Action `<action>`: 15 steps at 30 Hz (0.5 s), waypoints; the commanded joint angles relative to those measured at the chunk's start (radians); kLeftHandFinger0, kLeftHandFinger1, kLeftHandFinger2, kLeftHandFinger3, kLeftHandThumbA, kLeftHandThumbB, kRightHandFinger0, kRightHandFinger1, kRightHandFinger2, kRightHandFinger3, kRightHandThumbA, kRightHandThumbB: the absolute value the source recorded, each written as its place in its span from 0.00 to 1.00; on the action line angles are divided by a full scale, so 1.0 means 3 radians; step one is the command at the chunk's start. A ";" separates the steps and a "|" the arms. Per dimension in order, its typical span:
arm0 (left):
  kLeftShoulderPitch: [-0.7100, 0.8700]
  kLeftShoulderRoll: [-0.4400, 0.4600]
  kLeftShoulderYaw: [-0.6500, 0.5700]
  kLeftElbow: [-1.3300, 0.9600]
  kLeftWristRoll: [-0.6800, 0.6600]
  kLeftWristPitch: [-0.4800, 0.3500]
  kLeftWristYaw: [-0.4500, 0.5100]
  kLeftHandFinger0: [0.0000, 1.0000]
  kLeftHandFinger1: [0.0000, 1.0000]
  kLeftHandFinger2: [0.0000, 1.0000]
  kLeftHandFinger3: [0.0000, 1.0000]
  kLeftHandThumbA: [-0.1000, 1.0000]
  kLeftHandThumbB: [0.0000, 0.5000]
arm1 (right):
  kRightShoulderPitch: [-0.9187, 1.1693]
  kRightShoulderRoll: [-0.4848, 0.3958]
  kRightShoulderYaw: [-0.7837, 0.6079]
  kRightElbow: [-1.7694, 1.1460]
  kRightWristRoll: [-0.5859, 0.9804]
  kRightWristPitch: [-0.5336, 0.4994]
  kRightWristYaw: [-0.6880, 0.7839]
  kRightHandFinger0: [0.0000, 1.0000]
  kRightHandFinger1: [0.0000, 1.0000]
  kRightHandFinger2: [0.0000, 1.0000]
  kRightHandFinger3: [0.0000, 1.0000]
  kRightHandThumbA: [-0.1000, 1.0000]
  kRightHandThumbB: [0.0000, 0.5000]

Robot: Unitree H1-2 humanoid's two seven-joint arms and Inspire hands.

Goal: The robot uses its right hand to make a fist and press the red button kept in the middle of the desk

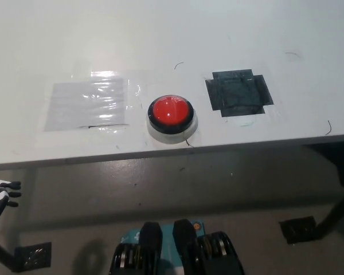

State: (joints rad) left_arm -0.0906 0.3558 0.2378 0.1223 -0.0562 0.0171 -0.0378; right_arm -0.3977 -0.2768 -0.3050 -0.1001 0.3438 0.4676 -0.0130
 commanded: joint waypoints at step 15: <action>-0.0013 0.0094 0.0023 -0.0132 0.0028 -0.0004 -0.0020 0.52 0.56 0.64 0.68 0.61 0.01 | -0.1510 0.0125 0.0842 0.0591 -0.0190 -0.0175 0.0212 0.49 0.59 0.57 0.62 1.00 0.51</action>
State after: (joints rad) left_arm -0.0897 0.3565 0.2380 0.1197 -0.0578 0.0168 -0.0461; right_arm -0.7785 -0.2618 -0.0801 0.0667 0.3151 0.4635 0.0158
